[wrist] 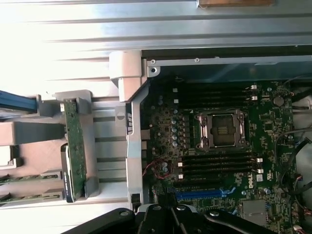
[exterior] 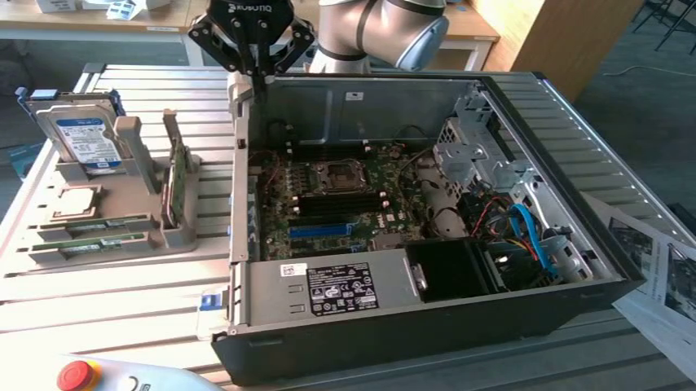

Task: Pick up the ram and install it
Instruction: 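Reach for the ram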

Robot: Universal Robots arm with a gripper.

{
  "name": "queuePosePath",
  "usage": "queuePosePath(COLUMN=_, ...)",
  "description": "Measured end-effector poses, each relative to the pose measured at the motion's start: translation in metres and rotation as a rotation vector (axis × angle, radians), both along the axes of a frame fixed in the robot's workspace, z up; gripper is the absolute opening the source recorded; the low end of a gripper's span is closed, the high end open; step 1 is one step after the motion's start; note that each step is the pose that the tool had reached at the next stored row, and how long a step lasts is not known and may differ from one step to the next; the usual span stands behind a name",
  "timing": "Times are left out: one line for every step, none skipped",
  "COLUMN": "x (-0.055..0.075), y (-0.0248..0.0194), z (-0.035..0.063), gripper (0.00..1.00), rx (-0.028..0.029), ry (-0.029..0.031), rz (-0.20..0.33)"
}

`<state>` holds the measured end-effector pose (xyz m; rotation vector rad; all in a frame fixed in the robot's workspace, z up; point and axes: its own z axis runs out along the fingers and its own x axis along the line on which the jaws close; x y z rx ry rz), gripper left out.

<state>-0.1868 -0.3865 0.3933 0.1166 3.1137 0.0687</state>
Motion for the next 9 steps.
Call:
queuePosePath(x=-0.0006, y=0.0003, z=0.0000, gripper=0.10, rx=0.0001, ry=-0.0001, rz=0.000)
queuePosePath(x=-0.0013, y=0.0005, z=-0.0001, gripper=0.10, rx=0.0002, ry=-0.0002, rz=0.000)
queuePosePath(x=-0.0019, y=0.0008, z=-0.0001, gripper=0.10, rx=0.0001, ry=-0.0001, rz=0.000)
queuePosePath(x=-0.0026, y=0.0011, z=-0.0001, gripper=0.10, rx=0.0002, ry=-0.0002, rz=0.000)
queuePosePath(x=-0.0033, y=0.0013, z=0.0000, gripper=0.10, rx=0.0001, ry=-0.0001, rz=0.000)
queuePosePath(x=-0.0039, y=0.0015, z=0.0000, gripper=0.10, rx=0.0001, ry=-0.0001, rz=0.000)
queuePosePath(x=-0.0046, y=0.0016, z=0.0000, gripper=0.10, rx=0.0001, ry=-0.0001, rz=0.000)
queuePosePath(x=-0.0053, y=0.0018, z=0.0000, gripper=0.10, rx=0.0000, ry=-0.0001, rz=0.000)
queuePosePath(x=-0.0060, y=0.0019, z=-0.0001, gripper=0.10, rx=0.0001, ry=-0.0001, rz=0.000)
